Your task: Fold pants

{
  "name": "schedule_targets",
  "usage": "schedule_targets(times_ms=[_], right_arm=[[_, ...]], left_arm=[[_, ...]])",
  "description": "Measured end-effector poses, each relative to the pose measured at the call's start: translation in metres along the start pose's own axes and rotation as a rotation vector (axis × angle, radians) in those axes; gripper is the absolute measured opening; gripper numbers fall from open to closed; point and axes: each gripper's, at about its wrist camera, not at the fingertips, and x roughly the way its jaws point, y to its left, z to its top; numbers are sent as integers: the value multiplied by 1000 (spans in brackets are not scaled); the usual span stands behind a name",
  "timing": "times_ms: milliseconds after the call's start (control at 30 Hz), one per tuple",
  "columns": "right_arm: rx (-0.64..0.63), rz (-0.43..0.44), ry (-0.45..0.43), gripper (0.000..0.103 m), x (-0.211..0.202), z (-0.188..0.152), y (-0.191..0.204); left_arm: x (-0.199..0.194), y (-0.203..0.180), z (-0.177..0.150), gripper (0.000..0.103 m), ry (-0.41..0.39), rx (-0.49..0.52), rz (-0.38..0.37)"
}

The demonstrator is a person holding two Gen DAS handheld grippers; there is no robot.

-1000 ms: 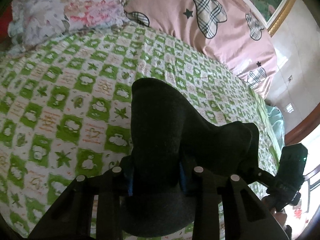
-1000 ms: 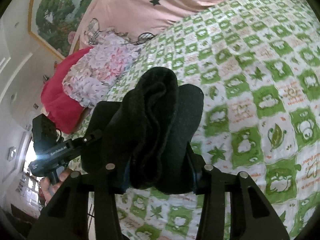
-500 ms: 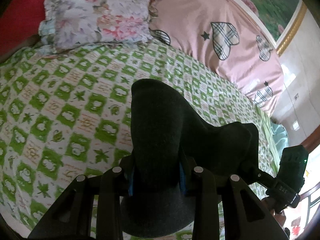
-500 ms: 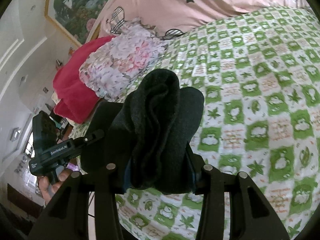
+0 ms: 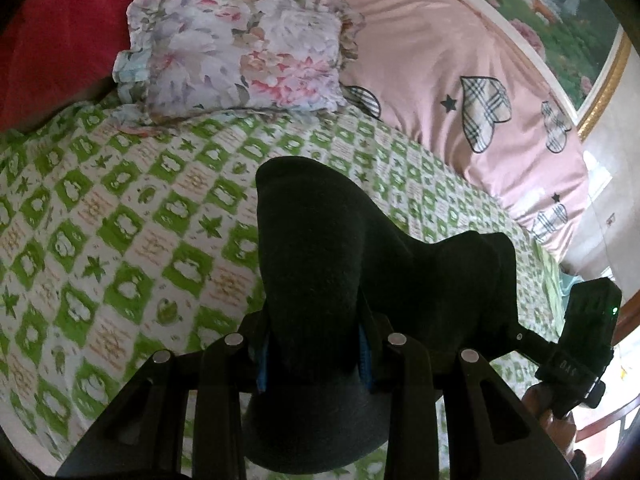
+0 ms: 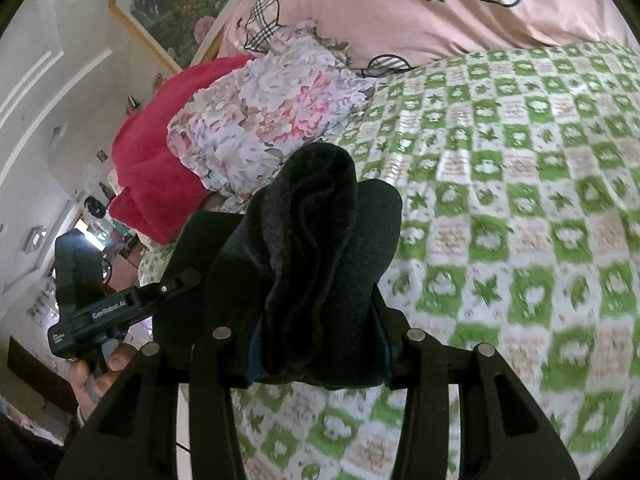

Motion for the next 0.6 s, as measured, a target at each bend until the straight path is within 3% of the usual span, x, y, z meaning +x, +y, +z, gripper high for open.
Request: schedule_targets(times_ms=[333,600], right_arm=[[-24,-4,37,46,54,35,-1],[-28,-36,69,48,81,38,-8]], left_arm=[[35,29,29,32,2,-38,65],[54,47,26,35,28,-55,88]])
